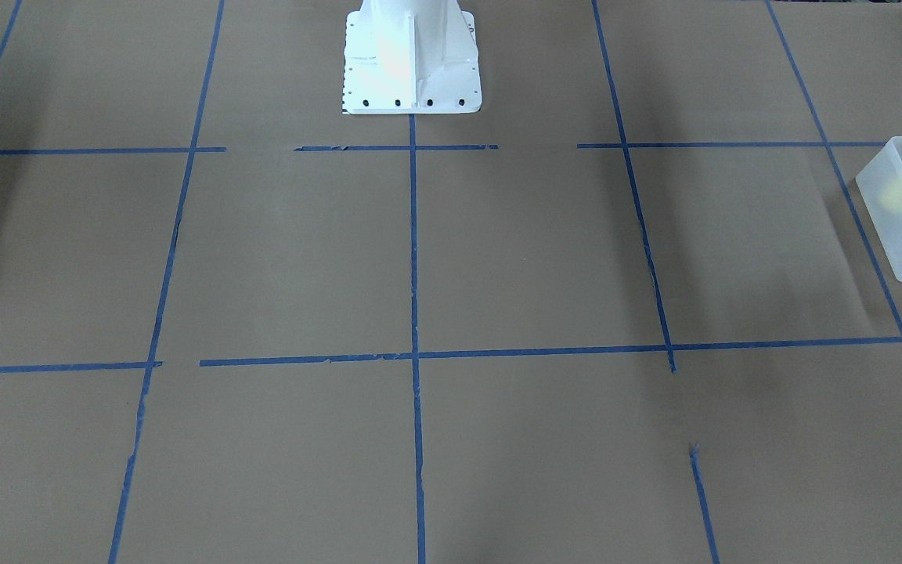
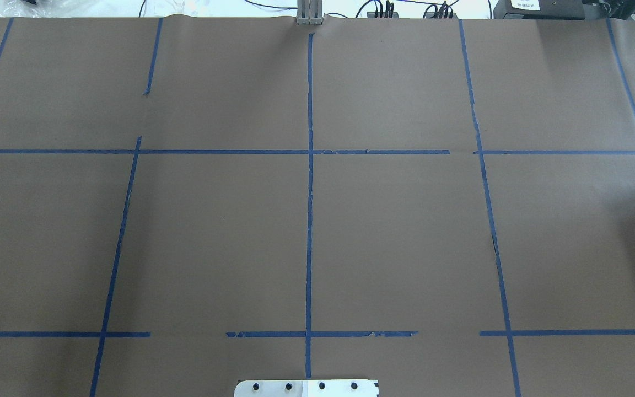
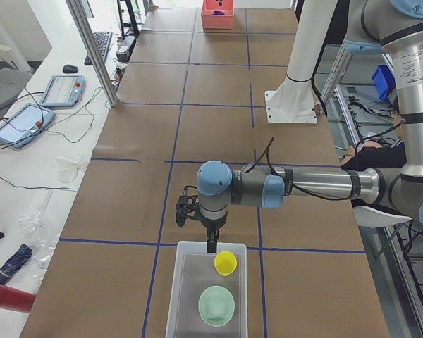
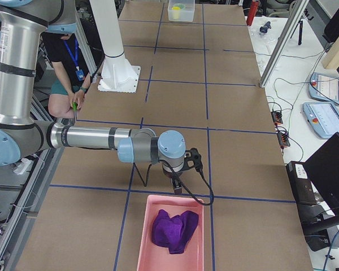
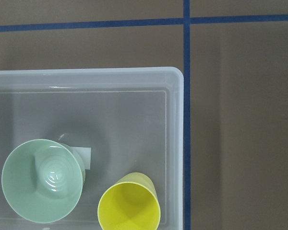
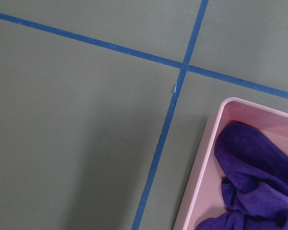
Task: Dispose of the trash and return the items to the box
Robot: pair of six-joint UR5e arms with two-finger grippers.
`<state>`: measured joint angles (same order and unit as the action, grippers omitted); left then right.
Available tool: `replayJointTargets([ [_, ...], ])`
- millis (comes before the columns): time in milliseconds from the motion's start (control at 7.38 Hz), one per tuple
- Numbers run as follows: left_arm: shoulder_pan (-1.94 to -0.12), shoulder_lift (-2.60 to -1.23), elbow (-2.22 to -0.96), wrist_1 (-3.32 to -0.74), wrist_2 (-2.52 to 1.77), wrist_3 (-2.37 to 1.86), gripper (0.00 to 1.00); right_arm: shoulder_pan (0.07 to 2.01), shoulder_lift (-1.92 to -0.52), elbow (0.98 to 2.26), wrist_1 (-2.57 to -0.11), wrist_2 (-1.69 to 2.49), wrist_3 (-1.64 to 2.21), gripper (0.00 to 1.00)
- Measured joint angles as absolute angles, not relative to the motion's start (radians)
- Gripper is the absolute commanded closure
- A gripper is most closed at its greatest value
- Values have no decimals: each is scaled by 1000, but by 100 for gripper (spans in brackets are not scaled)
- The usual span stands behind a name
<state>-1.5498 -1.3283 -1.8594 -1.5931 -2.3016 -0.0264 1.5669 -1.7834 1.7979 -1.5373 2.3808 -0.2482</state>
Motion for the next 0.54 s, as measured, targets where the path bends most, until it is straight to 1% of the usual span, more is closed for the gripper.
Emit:
replayJointTargets([
  [271, -1551, -1349, -1858, -1590, -2301, -27, 0, 1563, -1786, 1837, -1600, 2343, -248, 0],
  [542, -1553, -1352, -1863, -1593, -2299, -28, 0, 1562, -1787, 1840, -1607, 2341, -250, 0],
])
